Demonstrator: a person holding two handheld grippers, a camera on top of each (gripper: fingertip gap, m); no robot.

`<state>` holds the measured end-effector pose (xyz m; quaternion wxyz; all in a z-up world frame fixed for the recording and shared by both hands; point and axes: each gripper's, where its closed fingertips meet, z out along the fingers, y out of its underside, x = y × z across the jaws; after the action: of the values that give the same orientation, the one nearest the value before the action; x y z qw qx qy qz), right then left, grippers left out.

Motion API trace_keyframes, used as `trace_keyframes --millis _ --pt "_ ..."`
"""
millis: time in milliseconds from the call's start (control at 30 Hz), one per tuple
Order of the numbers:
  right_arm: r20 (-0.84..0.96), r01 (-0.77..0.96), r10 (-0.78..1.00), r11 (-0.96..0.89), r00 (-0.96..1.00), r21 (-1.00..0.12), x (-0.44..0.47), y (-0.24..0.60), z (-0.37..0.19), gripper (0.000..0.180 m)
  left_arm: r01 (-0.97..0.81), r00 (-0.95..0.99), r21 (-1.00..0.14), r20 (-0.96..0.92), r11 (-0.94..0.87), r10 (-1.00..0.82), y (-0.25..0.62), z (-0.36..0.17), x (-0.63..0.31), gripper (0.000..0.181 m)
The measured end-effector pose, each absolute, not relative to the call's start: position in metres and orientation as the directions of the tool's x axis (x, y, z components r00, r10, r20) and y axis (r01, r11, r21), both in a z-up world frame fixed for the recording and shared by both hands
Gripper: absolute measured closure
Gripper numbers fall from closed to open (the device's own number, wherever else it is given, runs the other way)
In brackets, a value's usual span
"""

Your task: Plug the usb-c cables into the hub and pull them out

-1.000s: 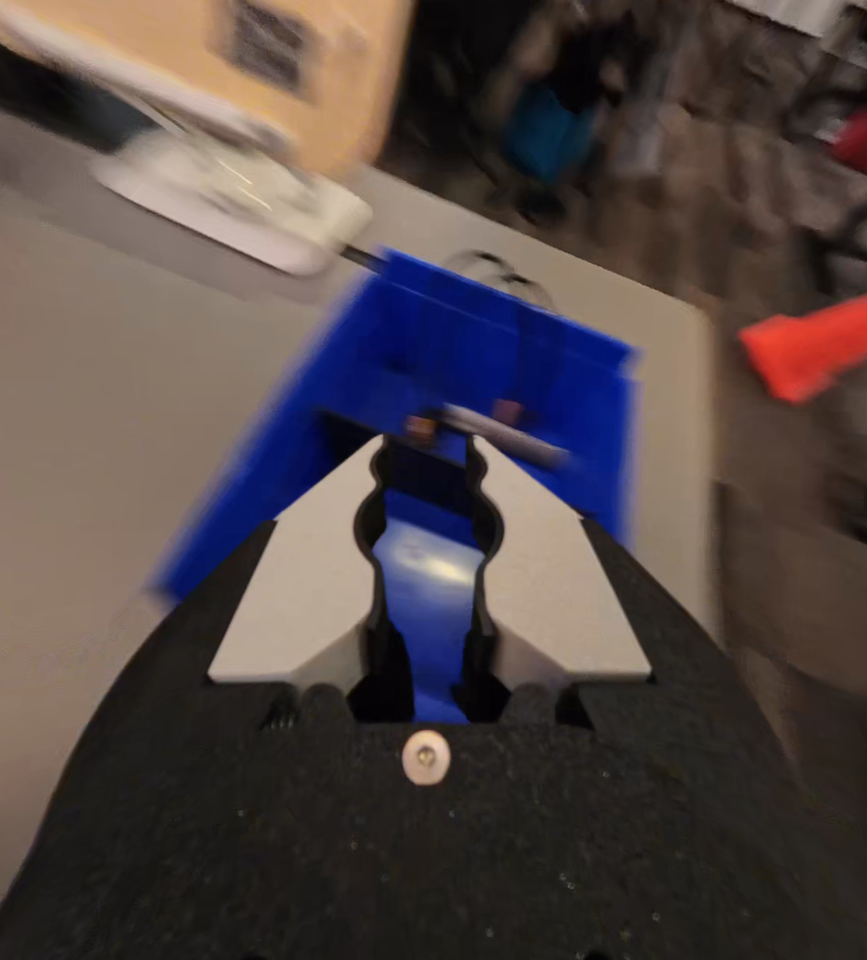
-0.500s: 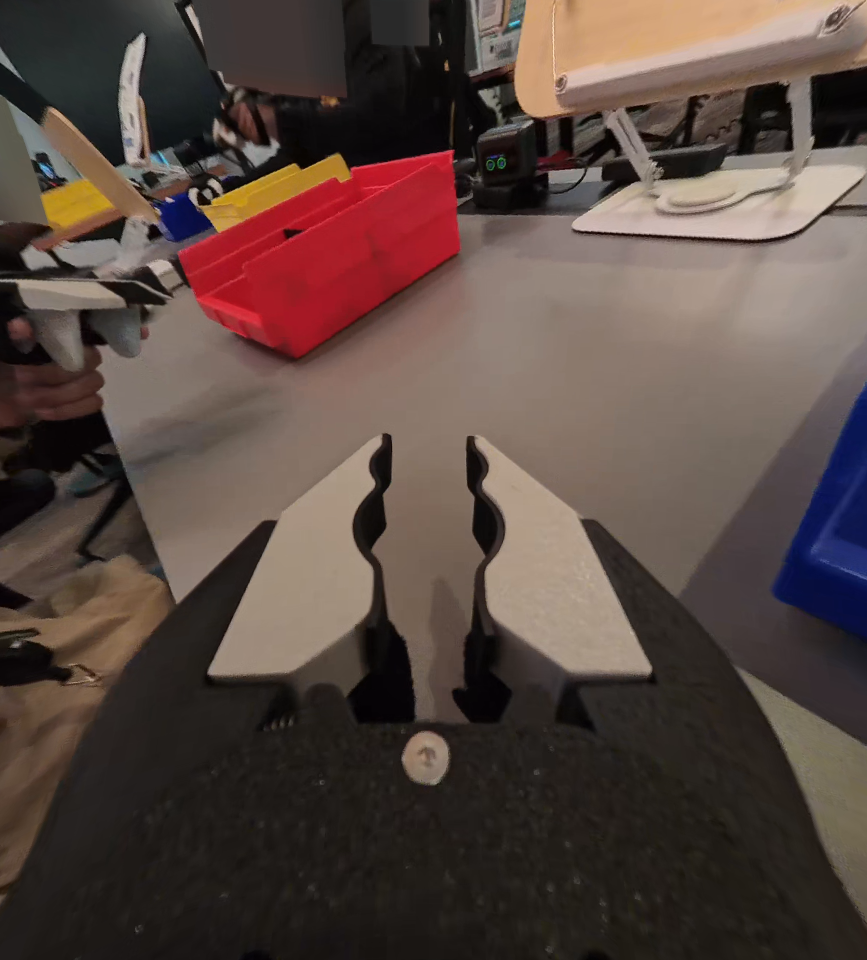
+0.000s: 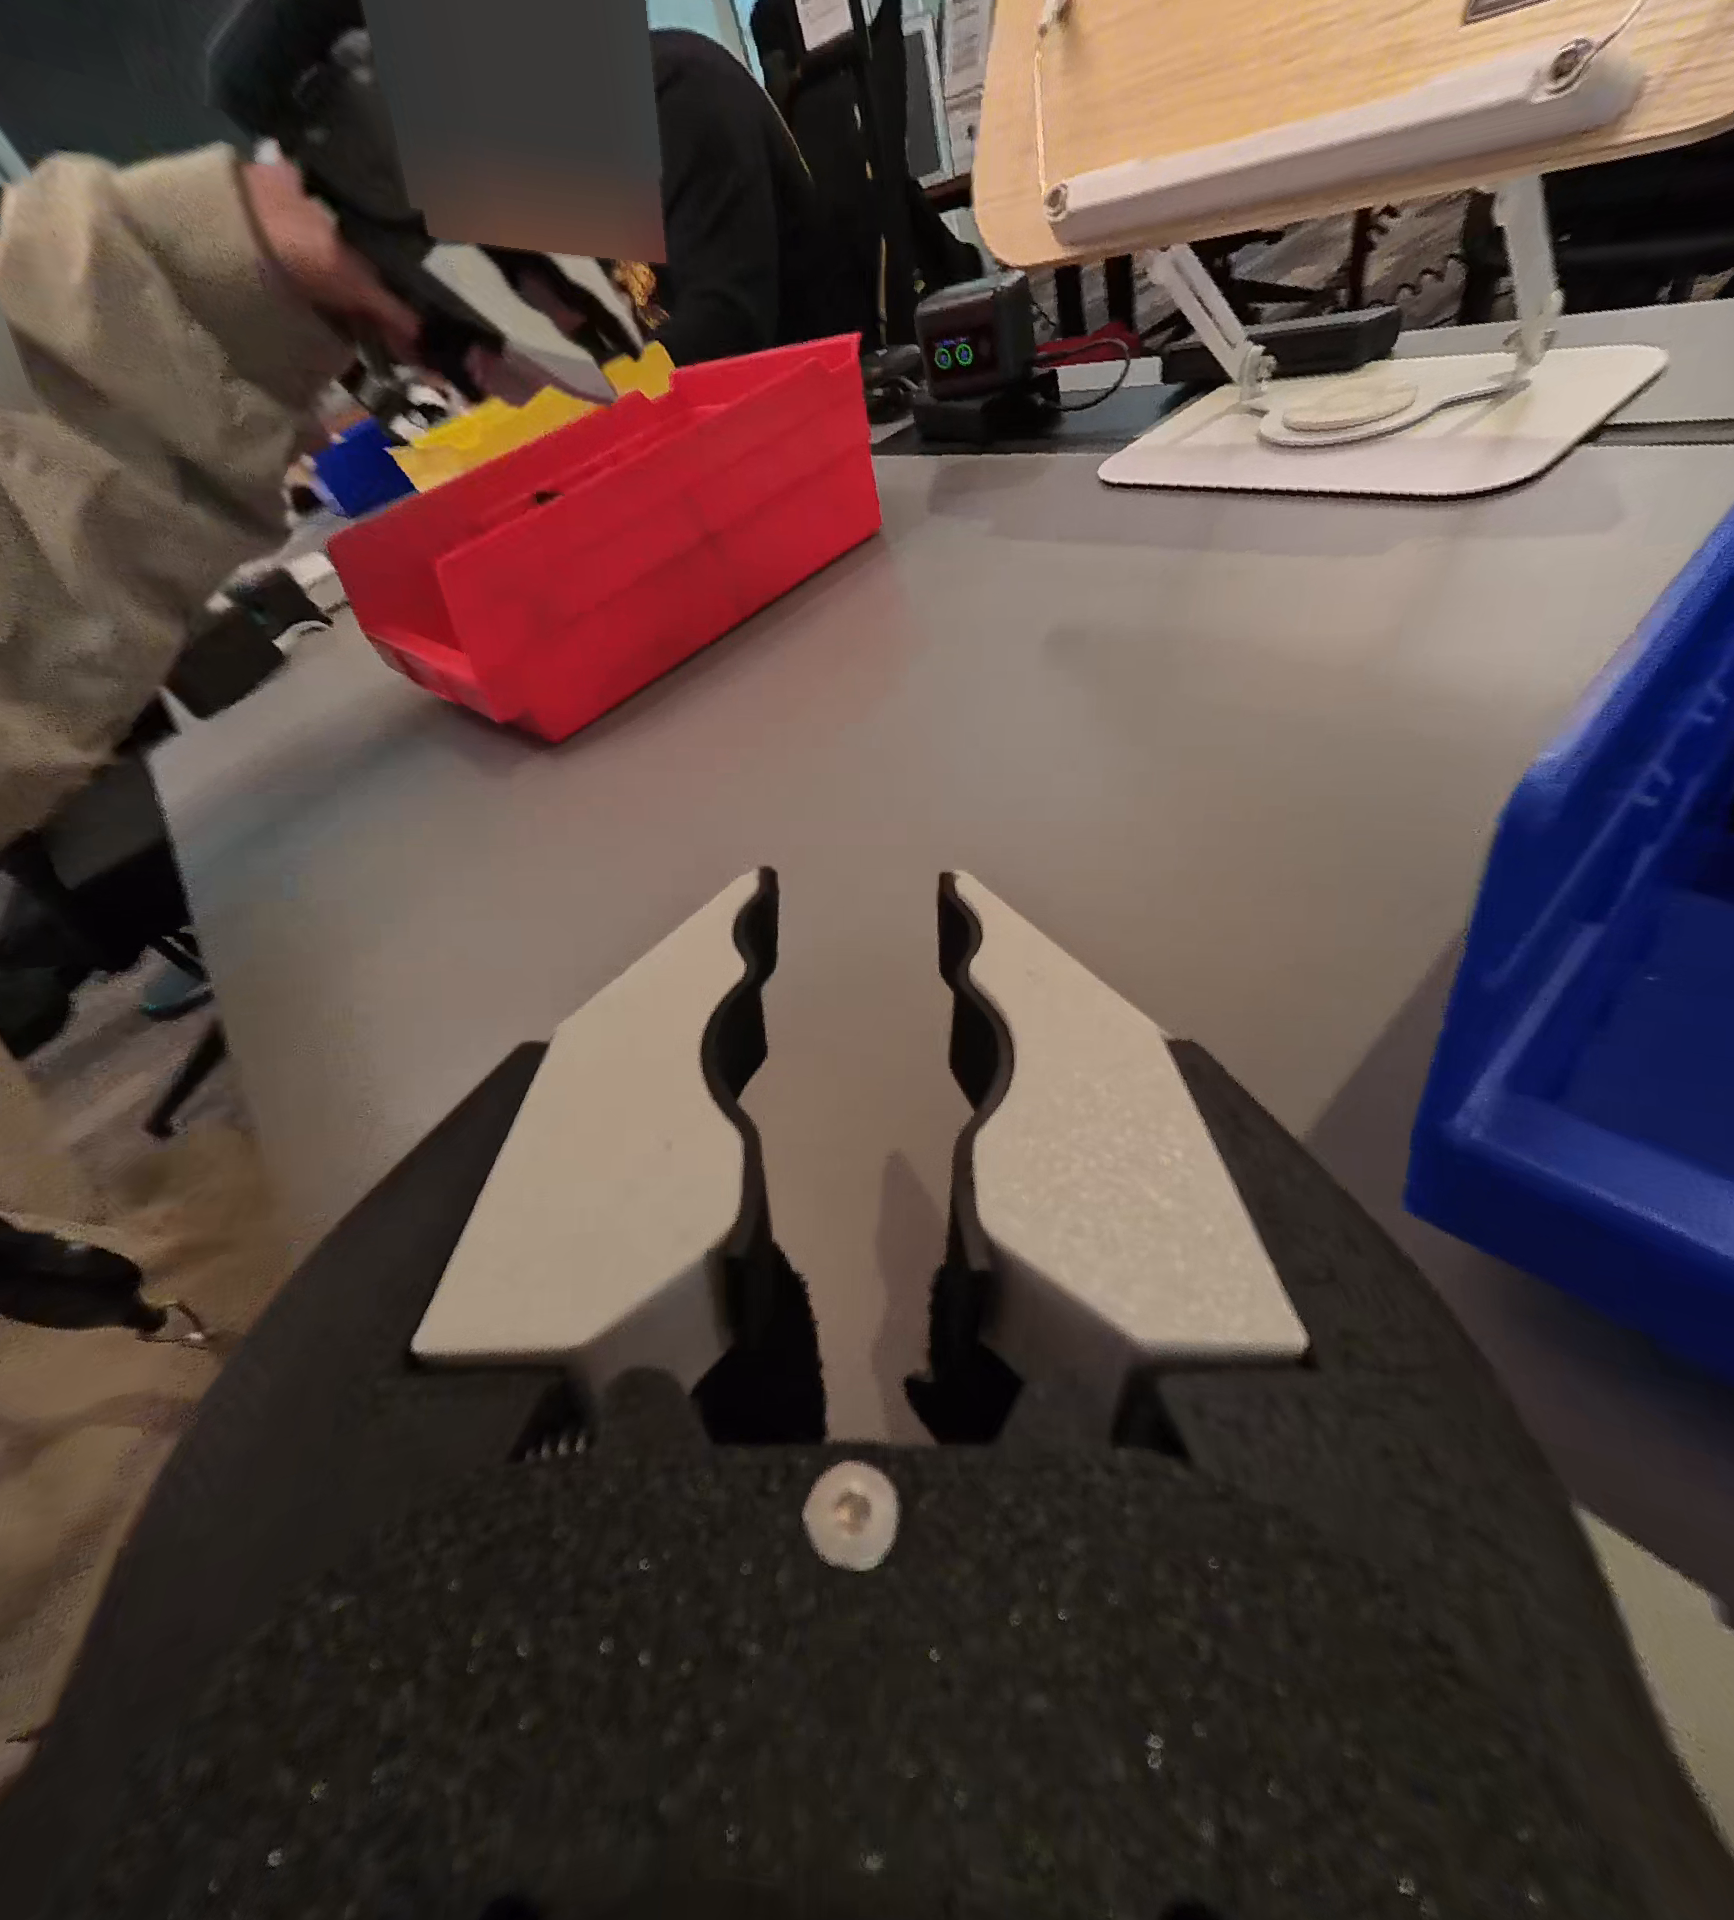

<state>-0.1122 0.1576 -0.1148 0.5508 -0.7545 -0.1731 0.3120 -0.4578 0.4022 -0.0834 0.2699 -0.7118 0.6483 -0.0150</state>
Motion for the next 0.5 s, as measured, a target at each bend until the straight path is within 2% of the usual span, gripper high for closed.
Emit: trace_keyframes --millis 33,133,367,500 --pt "-0.264 -0.066 0.596 -0.333 0.758 -0.941 -0.111 0.158 -0.116 0.149 -0.938 0.139 -0.345 -0.31 -0.024 -0.94 0.419 -0.101 -0.464 0.145" --pt "-0.285 -0.089 0.601 -0.334 0.747 -0.938 -0.11 0.153 -0.111 0.15 -0.973 0.076 -0.231 -0.267 -0.013 -0.961 0.453 -0.142 -0.471 0.138" --pt "-0.31 -0.147 0.596 -0.307 0.741 -0.94 -0.095 0.142 -0.101 0.151 -0.991 -0.005 -0.126 -0.234 0.035 -0.972 0.478 -0.18 -0.471 0.138" --pt "-0.326 -0.161 0.606 -0.311 0.726 -0.937 -0.095 0.138 -0.1 0.153 -0.991 -0.04 -0.112 -0.249 0.069 -0.968 0.48 -0.189 -0.47 0.138"
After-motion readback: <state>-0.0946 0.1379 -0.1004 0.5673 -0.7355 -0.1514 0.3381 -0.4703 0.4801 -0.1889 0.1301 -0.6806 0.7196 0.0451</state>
